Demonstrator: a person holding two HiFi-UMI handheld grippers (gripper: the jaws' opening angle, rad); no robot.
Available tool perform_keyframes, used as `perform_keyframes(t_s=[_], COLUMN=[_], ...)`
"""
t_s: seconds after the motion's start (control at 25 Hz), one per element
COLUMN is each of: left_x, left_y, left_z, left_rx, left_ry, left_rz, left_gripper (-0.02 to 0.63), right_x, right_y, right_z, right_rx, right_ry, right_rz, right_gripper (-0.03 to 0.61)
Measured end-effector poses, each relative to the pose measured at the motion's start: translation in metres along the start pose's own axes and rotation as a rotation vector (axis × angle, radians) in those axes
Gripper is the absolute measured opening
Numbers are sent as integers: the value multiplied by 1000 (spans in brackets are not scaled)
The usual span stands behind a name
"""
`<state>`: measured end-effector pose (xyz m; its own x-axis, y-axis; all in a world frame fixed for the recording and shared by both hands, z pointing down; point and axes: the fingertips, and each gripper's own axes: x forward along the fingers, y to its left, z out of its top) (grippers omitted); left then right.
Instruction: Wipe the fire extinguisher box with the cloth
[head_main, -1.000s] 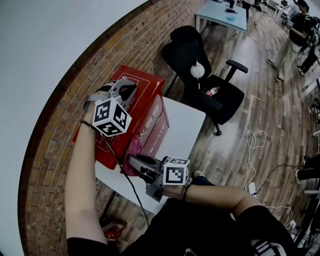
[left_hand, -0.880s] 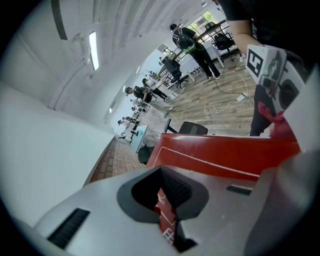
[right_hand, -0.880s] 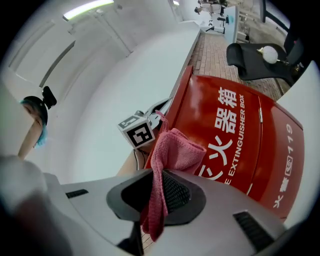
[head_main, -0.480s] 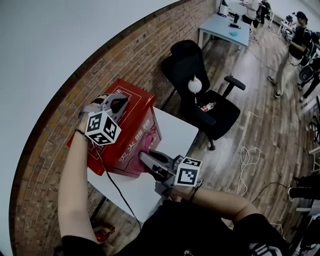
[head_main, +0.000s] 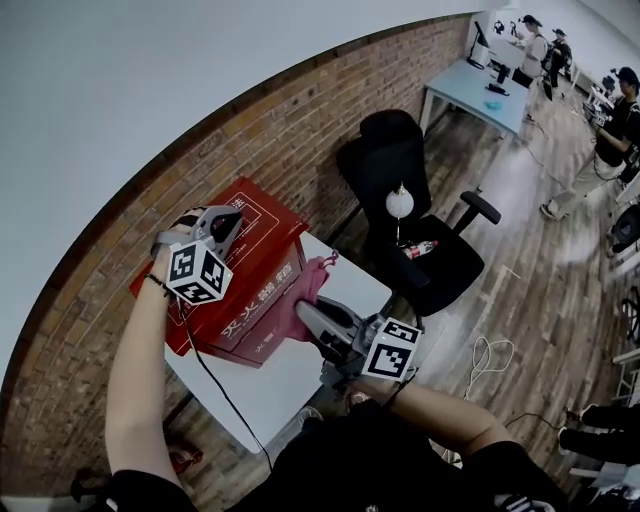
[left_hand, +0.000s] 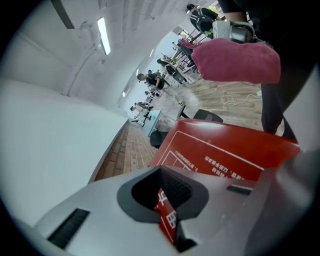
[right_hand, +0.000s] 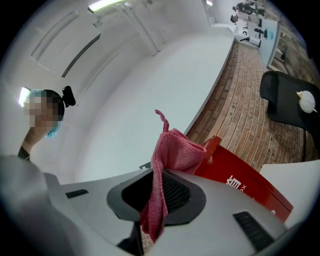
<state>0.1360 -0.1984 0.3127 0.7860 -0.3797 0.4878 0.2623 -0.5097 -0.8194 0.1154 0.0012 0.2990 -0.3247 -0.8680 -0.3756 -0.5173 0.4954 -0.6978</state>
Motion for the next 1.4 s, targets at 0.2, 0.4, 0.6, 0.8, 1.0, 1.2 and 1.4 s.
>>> perform_keyframes(t_s=[0.2, 0.4, 0.6, 0.8, 1.0, 1.2, 1.4], left_x=[-41, -135, -232, -283, -289, -292, -287], left_y=[22, 22, -32, -94, -145, -162, -163], left_z=[-10, -6, -12, 7, 45, 74, 102], left_rx=[-139, -467, -936, -1391, -1719, -1926, -1960], left_ry=[58, 23, -52, -226, -489, -797, -984], left_rz=[189, 327, 369, 343, 241, 157, 44], left_gripper=[25, 25, 25, 65, 171, 218, 261], right_x=[4, 16, 36, 47, 37, 16, -5], right_y=[1, 19, 42, 78, 114, 133, 143], right_z=[20, 31, 17, -12, -46, -63, -68], right_rx=[-42, -76, -28, 77, 255, 451, 567], right_ry=[43, 96, 188, 297, 406, 485, 530], right_rz=[70, 172, 341, 541, 760, 935, 1058], right_gripper=[62, 61, 63, 61, 62, 61, 61])
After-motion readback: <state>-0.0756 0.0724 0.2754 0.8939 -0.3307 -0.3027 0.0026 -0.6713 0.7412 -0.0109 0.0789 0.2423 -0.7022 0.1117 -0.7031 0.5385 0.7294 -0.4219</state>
